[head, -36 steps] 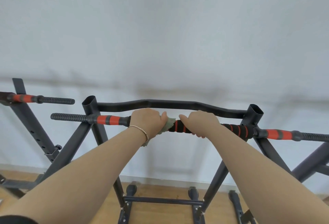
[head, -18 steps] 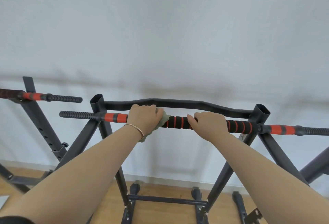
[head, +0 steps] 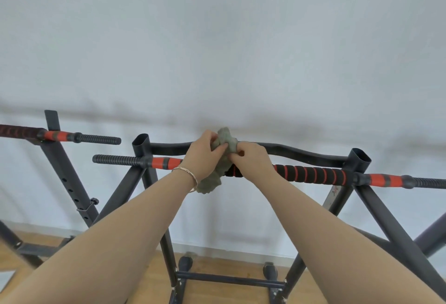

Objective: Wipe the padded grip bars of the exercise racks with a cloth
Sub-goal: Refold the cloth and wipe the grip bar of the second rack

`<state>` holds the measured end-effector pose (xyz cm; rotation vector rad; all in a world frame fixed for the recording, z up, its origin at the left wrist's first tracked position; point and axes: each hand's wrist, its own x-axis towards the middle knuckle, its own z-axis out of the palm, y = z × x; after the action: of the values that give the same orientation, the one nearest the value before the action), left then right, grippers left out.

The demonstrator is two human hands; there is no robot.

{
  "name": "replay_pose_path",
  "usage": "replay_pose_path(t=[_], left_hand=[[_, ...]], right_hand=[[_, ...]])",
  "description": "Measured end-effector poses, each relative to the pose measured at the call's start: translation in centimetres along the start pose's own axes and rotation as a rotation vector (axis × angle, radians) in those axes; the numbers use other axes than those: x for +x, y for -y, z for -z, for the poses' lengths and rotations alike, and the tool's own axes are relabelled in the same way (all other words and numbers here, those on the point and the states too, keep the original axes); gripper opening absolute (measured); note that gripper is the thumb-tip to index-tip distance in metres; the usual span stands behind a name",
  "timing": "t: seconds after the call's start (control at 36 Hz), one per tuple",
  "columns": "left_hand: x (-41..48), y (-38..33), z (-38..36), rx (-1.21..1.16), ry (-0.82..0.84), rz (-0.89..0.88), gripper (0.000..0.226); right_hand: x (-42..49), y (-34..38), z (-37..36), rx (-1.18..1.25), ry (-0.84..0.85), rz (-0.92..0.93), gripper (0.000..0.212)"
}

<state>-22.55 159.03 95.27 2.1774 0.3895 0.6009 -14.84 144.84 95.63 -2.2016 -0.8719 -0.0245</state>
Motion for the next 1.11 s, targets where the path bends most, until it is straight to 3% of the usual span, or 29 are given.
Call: replay_pose_path(t=[0.11,0.22,0.39,0.56,0.75,0.86,0.92,1.03,1.11], left_hand=[[-0.2,-1.1,0.8,-0.190,-0.027,0.066,0.029],[-1.0,-2.2,1.0,-0.349,0.023,0.106,0.044],[-2.1,-3.3,0.1,-0.425,0.138,0.145,0.067],[-2.3,-3.5,-1.1,-0.503,0.213,0.139,0.058],[-1.9,-3.8,-1.7,-0.354,0.077,0.157,0.045],[-1.8,-4.3,-2.7,-0.085,-0.145,0.102,0.028],[-2.1,-4.7,-3.9,0.198,-0.195,-0.069,0.027],[-2.7,-5.2,-7.5,0.709,0.029,-0.560,0.051],[-1.8,-5.6,-9.3,0.862,0.280,-0.629,0.074]], right_hand=[[-0.7,-0.6,1.9,0.394,-0.041,-0.171,0.014],[-1.9,-1.6,4.4,0.789,-0.018,-0.289,0.017],[-4.0,-3.2,7.4,0.838,-0.038,-0.309,0.014],[-4.9,-5.3,8.9,0.814,-0.104,-0.352,0.009],[-4.7,-7.0,9.5,0.557,-0.153,-0.356,0.006],[-4.0,-7.4,9.5,0.308,-0.134,-0.288,0.007],[-3.7,-7.7,9.6,0.123,-0.119,-0.218,0.013],[-2.7,-8.4,10.1,-0.161,-0.084,-0.117,0.026],[-1.6,-9.3,10.4,-0.487,0.053,-0.136,0.045]])
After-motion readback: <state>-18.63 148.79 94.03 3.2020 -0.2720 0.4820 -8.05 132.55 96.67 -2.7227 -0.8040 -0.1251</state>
